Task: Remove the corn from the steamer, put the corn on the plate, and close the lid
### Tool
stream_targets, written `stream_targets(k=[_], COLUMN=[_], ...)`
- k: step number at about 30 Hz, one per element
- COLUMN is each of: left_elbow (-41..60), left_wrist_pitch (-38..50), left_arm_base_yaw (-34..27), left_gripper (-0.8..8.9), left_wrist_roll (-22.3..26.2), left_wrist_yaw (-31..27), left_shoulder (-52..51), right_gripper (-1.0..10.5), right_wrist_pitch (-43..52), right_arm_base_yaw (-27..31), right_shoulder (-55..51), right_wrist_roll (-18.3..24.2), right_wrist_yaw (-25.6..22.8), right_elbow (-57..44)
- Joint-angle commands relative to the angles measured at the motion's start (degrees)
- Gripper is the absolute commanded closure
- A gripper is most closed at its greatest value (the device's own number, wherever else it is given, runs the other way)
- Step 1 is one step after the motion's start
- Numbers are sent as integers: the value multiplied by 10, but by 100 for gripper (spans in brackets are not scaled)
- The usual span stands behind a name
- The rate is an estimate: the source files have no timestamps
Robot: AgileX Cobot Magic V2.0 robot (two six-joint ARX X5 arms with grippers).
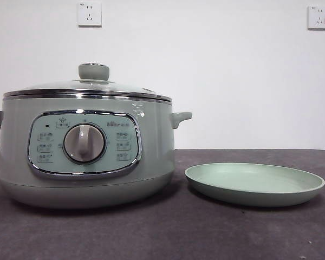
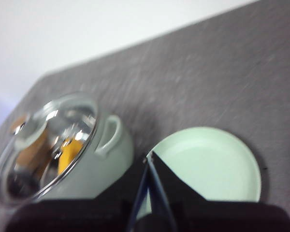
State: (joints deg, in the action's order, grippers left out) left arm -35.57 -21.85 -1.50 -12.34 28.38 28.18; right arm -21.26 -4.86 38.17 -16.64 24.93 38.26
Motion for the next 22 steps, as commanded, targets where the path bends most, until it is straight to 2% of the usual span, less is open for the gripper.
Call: stream_targets(k=[1,6,8,10,11,13,15,16,22], left_elbow=[-52,-144,-167,-185,-191,-197,-200,-200,-200], left_wrist_pitch=[-28,-118,-142,-159,-163,-164,-158,-154,-100], left_arm_base_yaw=[0,5,9,13,16,22,31,35,79], left_gripper=[821,818,817,812,799,642,399,354,355], left_wrist_roll=[47,87,97,107,110,109,109,108,84], left_wrist_yaw=[31,83,91,94,93,93,91,91,40], left_shoulder=[46,132,158,181,191,205,217,221,257], right_gripper=[946,945,942,884,813,663,548,524,531], right_wrist_pitch=[-47,-141,-161,-167,-167,-166,-167,-168,-169], right_arm_base_yaw=[-1,-1,-1,-1,-1,-1,-1,-1,-2], right_shoulder=[46,119,136,146,149,152,155,156,156], right_wrist_roll=[71,144,156,168,167,167,165,165,154], right_wrist_yaw=[34,66,66,66,66,64,63,63,63], right_elbow=[55,145,164,175,177,177,177,177,177])
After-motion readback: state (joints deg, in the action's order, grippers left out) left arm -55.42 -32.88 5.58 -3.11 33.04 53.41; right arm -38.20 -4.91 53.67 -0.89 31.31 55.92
